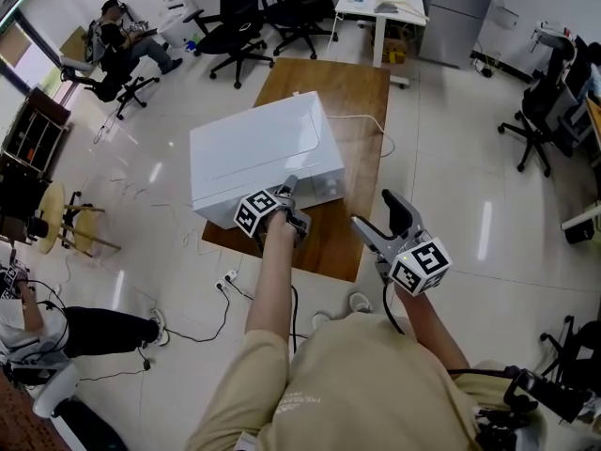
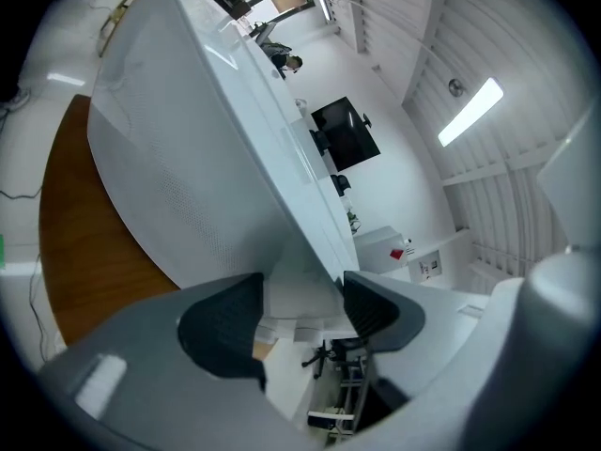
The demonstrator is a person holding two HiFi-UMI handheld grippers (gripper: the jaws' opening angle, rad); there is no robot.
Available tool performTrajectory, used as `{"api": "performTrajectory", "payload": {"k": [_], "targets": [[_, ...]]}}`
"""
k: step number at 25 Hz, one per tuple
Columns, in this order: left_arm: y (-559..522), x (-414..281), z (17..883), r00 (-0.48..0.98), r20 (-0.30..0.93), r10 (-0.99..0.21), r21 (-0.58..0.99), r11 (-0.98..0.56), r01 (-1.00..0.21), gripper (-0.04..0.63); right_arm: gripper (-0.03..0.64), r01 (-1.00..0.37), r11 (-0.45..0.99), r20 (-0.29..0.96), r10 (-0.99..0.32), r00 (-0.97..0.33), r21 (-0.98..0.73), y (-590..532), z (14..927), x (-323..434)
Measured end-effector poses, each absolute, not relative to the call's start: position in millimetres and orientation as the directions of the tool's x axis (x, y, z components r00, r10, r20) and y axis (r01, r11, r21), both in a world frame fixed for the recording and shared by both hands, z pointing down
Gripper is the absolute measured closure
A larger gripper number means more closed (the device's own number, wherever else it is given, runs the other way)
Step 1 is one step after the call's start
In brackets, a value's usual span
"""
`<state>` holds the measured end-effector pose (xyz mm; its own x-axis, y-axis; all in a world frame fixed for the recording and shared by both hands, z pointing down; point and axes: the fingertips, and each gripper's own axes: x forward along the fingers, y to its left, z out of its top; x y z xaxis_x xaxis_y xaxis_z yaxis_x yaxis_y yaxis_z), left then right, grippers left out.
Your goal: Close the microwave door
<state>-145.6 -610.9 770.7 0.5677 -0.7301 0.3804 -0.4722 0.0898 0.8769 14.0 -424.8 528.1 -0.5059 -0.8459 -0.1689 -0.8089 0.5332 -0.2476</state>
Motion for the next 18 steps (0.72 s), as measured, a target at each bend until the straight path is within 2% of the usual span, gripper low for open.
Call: {"api": "performTrajectory", "payload": {"k": [4, 6, 9, 13, 18], "targets": [[-609, -139, 763, 0.565, 0.382, -0.731, 0.864, 0.065, -0.499, 0.319, 0.247, -0.802, 0.544, -0.168, -0.839, -0.517, -0.246, -427, 521, 12], [-603, -135, 758, 0.568, 0.405, -0.716, 0.808, -0.009, -0.589, 0.321, 0.247, -0.793, 0.56, -0.168, -0.828, -0.534, -0.24, -425, 521, 5], [-585, -136, 723, 0.543, 0.417, -0.728, 0.607, -0.222, -0.763, 0.282, 0.247, -0.779, 0.584, -0.17, -0.812, -0.558, -0.23, -418, 518, -15], [-553, -140, 655, 0.555, 0.301, -0.775, 0.392, -0.431, -0.813, 0.239, 0.247, -0.761, 0.612, -0.183, -0.791, -0.584, -0.216, -414, 512, -25], [-502, -177, 586, 0.509, 0.093, -0.855, 0.161, -0.492, -0.856, 0.222, 0.247, -0.772, 0.612, -0.211, -0.788, -0.578, -0.17, -405, 503, -28]]}}
